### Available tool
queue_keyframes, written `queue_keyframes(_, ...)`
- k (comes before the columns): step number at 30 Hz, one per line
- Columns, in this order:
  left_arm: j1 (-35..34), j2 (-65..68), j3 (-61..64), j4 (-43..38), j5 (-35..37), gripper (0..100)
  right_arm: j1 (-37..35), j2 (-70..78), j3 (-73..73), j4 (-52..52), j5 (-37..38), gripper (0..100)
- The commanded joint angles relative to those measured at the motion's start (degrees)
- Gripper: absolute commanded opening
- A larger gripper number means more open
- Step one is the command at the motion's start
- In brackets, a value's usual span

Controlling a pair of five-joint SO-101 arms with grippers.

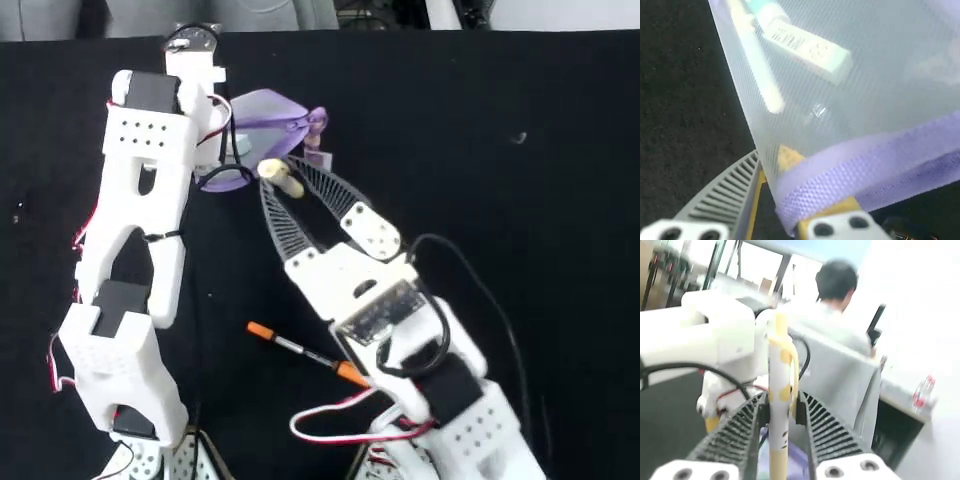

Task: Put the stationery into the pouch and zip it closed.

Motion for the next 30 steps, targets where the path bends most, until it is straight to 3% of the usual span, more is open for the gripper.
queue_keyframes(1, 0.7, -0.9, -1.5, 0.4, 0.4, 3, -1.4, -0.4, 9.5, -23.8, 0.2, 1.1)
queue_keyframes(6, -1.6, -0.9, -1.4, -0.3, 0.4, 3, -1.5, -0.3, 17.9, -39.1, 0.1, 1.1)
queue_keyframes(10, -2.9, -0.9, -1.4, -0.3, 0.5, 3, -1.4, -0.3, 20.4, -42.4, -0.2, 1.1)
queue_keyframes(16, -2.6, -0.9, -1.2, -0.1, 0.5, 3, 0.6, 1.8, 22.5, -46.2, -9.4, 1.1)
queue_keyframes(22, -2.6, -0.5, -0.8, -0.1, 0.5, 3, 5.0, 16.1, 20.4, -57.7, -13.2, 1.1)
queue_keyframes(30, -2.7, -0.4, -0.8, 0.0, 0.5, 3, 5.3, 41.1, 15.8, -78.6, -13.5, 1.1)
